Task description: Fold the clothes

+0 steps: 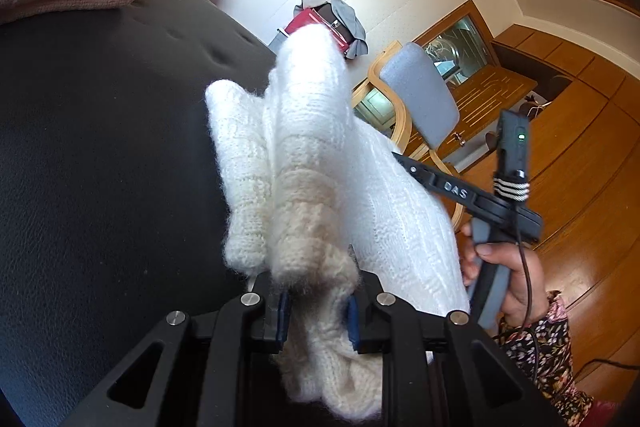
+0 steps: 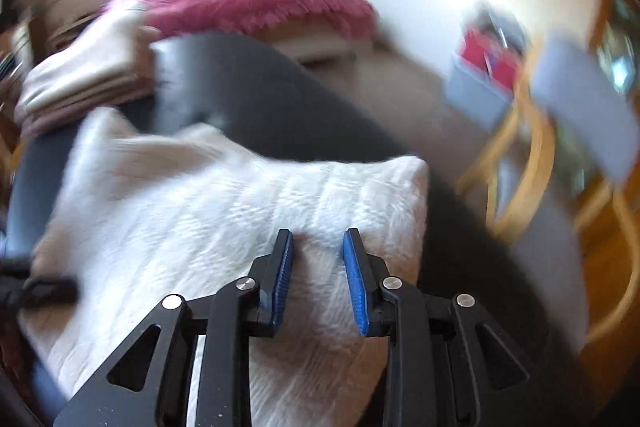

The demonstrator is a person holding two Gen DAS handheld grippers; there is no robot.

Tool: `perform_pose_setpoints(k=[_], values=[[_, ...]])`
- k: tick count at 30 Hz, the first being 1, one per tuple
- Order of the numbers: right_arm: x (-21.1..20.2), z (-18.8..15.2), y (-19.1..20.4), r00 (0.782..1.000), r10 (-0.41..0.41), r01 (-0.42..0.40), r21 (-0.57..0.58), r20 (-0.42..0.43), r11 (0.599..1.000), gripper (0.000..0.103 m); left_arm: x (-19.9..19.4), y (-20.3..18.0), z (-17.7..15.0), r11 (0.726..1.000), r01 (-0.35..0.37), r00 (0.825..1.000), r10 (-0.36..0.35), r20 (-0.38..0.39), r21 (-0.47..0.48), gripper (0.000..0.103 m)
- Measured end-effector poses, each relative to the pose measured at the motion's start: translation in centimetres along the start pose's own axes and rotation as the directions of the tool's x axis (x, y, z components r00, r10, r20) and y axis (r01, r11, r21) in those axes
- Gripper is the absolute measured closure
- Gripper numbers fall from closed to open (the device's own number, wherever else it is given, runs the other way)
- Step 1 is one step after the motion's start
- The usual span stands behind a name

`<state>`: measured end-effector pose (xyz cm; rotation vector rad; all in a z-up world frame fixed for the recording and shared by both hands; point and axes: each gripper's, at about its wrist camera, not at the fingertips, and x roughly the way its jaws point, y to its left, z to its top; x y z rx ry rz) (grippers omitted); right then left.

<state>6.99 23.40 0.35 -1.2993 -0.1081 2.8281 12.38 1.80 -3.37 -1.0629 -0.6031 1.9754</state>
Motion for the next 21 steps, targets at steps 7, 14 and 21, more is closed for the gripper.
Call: perform_pose_setpoints(k=[7,14,21], values=[[0.0,-2.5,-1.2,0.991,-0.014,-0.01,0.179,0.132,0.984,0.074,-0.4,0.2,0.2,0.999,0.018,1.0,-0.017,0.01,-0.032,0.078],[-0.4,-3.7,-0.9,0.976,-0.015,-0.03,0.203,0.218,0.979,0.072,-5.6,-7.4,3.3,0.964,-0.195,0.965,0.154,0.214,0.183,0.079],[-0.5,-3.1,-0.4,0.971,-0.045,-0.001,0.191,0.236,0.982,0.07,-3.1,-13.0,5.5,0.902,-0.31,0.94,0.242,0.241,0.3,0.079]])
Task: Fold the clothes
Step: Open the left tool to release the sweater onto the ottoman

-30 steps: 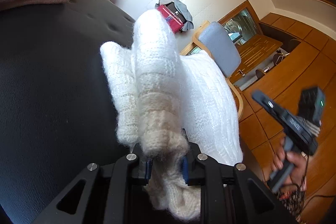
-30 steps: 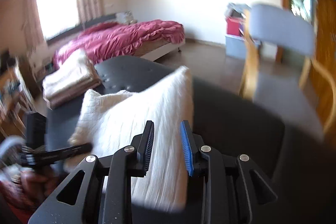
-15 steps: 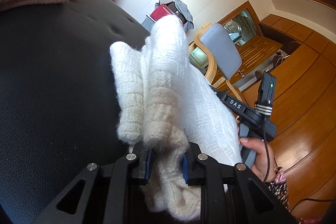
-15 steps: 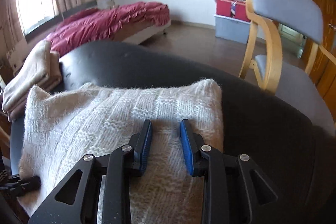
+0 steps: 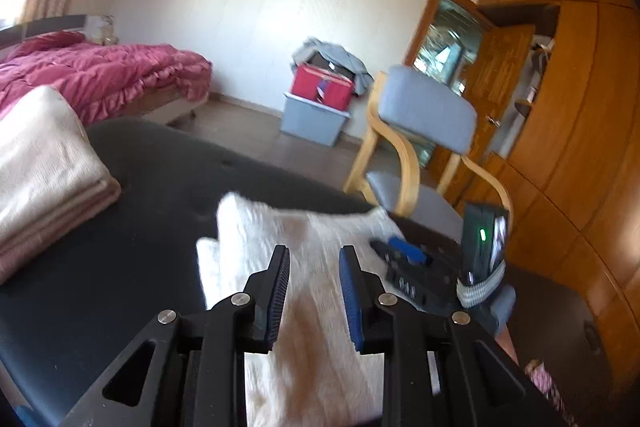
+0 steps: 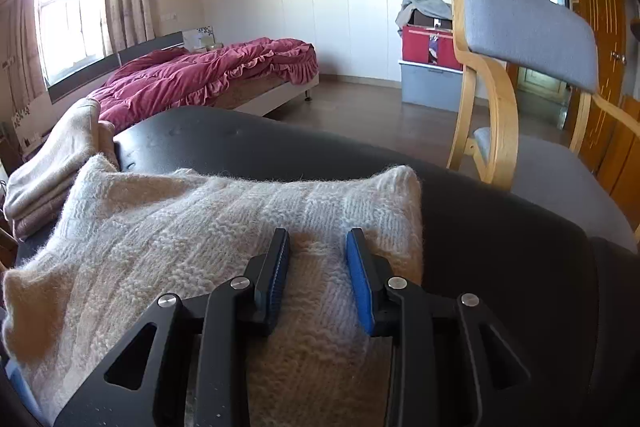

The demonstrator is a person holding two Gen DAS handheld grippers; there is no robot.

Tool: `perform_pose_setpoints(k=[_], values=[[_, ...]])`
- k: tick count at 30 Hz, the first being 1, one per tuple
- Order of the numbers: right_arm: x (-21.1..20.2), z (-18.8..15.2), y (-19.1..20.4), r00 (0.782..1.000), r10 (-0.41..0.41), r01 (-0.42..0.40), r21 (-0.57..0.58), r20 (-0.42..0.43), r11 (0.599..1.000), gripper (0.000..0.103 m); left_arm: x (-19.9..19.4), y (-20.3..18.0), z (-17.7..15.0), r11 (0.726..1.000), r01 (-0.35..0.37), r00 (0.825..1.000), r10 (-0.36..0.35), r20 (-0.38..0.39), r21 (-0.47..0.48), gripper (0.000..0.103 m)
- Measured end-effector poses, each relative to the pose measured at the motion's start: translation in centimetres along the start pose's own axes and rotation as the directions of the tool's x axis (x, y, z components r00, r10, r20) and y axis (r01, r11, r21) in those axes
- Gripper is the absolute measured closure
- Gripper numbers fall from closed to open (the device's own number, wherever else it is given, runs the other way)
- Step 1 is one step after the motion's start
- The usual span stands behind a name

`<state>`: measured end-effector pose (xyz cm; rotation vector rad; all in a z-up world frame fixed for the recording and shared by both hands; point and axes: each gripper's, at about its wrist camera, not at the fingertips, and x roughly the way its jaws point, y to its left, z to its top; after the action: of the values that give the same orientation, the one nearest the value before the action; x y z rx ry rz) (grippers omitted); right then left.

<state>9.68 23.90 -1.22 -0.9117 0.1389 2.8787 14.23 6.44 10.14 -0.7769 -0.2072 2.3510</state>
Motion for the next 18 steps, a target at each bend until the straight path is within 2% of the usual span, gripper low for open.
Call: perform_pose_setpoints(k=[2,4,6,10,11,13,15,18], values=[[0.0,0.0,0.1,1.0,-0.005,0.005,-0.006,0.002,1.0,0.07,2.0,-0.1,0.6,0.999,-0.013,0.999,0.014,-0.035,0.031,0.079],[0.0,0.0,0.0,1.0,-0.001,0.001,-0.002,0.001,1.0,0.07,5.6,0.6,0.6,0.995,-0.073,0.988,0.081,-0.134,0.061,0.079],[-0.1,-0.1,-0.2,1.0,0.006,-0.006,0.007,0.001,1.0,0.07,7.9,2.3,-0.3,0.998,-0.055,0.98,0.058,-0.192,0.019,0.08],[-0.2,-0.1,-0.3,1.0,0.007,-0.007,0.009,0.0,1.0,0.069,10.4,5.8,-1.6,0.99,-0.138,0.966,0.134,-0.223,-0.005,0.084],[-0.2,-0.1,-0.2,1.0,0.006,-0.006,0.006,-0.001,1.0,0.069,10.6,7.1,-2.2,0.991,-0.128,0.968,0.117,-0.222,-0.036,0.084],[-0.1,0.0,-0.1,1.0,0.002,-0.002,-0.001,-0.001,1.0,0.069,10.6,9.1,-3.0,0.992,-0.066,0.981,0.046,-0.19,-0.104,0.084],[0.0,0.0,0.1,1.0,-0.002,0.002,-0.009,-0.002,1.0,0.069,10.5,10.3,-3.4,0.988,-0.01,0.986,-0.016,-0.164,-0.157,0.084],[0.1,0.1,0.1,1.0,-0.001,0.001,-0.011,-0.002,1.0,0.068,10.5,10.8,-3.6,0.984,0.012,0.986,-0.042,-0.164,-0.18,0.084]])
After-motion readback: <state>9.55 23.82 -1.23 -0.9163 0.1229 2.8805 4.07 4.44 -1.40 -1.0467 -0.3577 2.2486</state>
